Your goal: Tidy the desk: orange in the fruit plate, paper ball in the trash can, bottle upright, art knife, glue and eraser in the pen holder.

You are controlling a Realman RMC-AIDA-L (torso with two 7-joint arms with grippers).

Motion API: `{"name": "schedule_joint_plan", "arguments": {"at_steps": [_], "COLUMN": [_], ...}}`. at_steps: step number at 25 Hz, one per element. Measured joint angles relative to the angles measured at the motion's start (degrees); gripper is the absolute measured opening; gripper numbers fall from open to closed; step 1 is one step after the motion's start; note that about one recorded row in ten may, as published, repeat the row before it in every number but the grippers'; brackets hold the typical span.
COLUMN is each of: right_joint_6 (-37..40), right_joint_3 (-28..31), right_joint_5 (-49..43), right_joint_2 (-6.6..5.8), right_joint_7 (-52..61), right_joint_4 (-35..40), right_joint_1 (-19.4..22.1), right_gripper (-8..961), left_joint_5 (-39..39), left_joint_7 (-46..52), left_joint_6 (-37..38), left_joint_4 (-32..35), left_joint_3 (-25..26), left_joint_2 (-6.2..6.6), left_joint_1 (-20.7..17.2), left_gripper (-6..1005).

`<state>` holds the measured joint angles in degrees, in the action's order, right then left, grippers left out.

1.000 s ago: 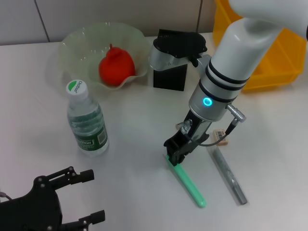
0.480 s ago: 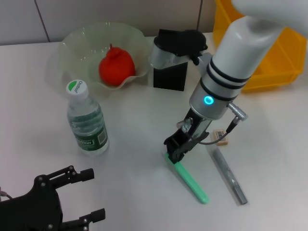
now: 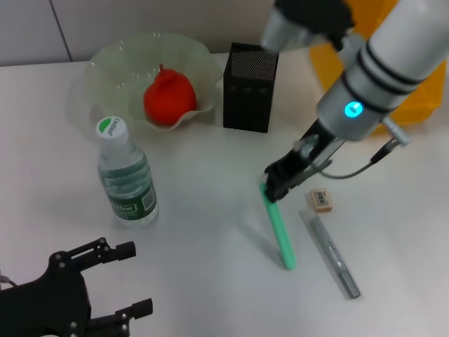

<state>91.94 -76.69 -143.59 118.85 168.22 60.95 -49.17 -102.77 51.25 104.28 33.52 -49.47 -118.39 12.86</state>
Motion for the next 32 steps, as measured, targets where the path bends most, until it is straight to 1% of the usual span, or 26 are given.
{"name": "schedule_joint_plan", "arguments": {"at_steps": [1,2,3,4,6,7,8,9,13,17,19,21,22,23,26,31,32], "right_joint_6": [0.6,1.9,1.9,2.5,3.4,4.1,4.1,4.4,5.1,5.2,5.0,4.6,3.5,3.5,1.0,-3.6,-4.8], "right_joint_3": [0.7,1.5,1.5,1.7,2.0,1.9,1.9,1.9,1.7,1.7,1.8,2.0,2.0,2.0,1.8,1.9,2.2], "right_joint_5": [-0.1,-0.5,-0.5,-1.0,-2.5,-3.9,-3.9,-4.4,-4.7,-5.9,-7.9,-9.5,-10.1,-10.1,-10.3,-11.6,-12.5], "right_joint_2": [-0.12,-0.35,-0.35,-0.41,-0.37,-0.1,-0.1,-0.01,-0.02,-0.02,0.05,0.13,0.2,0.2,0.22,0.32,0.41], "right_joint_7": [0.0,-0.1,-0.1,-0.2,-0.2,-0.3,-0.3,-0.3,-0.4,-0.4,0.2,0.7,0.9,0.9,0.9,1.0,1.1], "right_joint_4": [2.0,6.3,6.3,8.3,11.9,14.9,14.9,15.8,16.1,13.5,11.2,8.1,4.2,4.2,-0.5,-7.9,-10.5], "right_joint_1": [0.7,2.3,2.3,3.0,4.0,4.7,4.7,4.9,4.6,3.5,2.4,1.1,-0.5,-0.5,-2.4,-5.8,-7.0], "right_gripper": [84,86,88,90,94,96,98,100,108,116,121,125,127,129,135,331,370], "left_joint_5": [0.1,0.1,0.1,0.1,0.1,0.2,0.2,0.3,0.3,0.2,0.2,0.2,0.2,0.2,0.1,0.1,0.1], "left_joint_7": [0.1,0.1,0.4,0.4,0.4,0.5,0.5,0.6,0.7,0.7,0.7,0.8,0.8,0.8,0.8,0.8,0.8], "left_joint_6": [-0.1,-0.1,-0.2,-0.2,-0.2,-0.2,-0.2,-0.5,-0.7,-0.7,-0.7,-0.7,-0.7,-0.8,-0.8,-0.8,-0.9], "left_joint_4": [0.0,0.0,0.0,0.0,0.0,-0.1,-0.1,-1.1,-1.6,-1.7,-1.7,-1.7,-1.7,-1.7,-1.7,-1.7,-1.7], "left_joint_3": [0.0,0.0,0.0,0.0,0.0,0.0,0.0,0.0,0.0,0.0,0.0,0.0,0.0,0.0,0.0,0.0,0.0], "left_joint_2": [0.0,0.0,0.0,0.0,0.0,0.0,0.0,0.0,0.0,-0.09,-0.09,-0.09,-0.09,-0.1,-0.09,-0.09,-0.09], "left_joint_1": [0.1,0.1,0.3,0.3,0.3,0.6,0.6,1.6,2.0,2.2,2.2,2.2,2.3,2.3,2.4,2.3,2.3], "left_gripper": [784,784,784,784,784,784,784,784,784,784,784,784,784,784,784,784,784]}}
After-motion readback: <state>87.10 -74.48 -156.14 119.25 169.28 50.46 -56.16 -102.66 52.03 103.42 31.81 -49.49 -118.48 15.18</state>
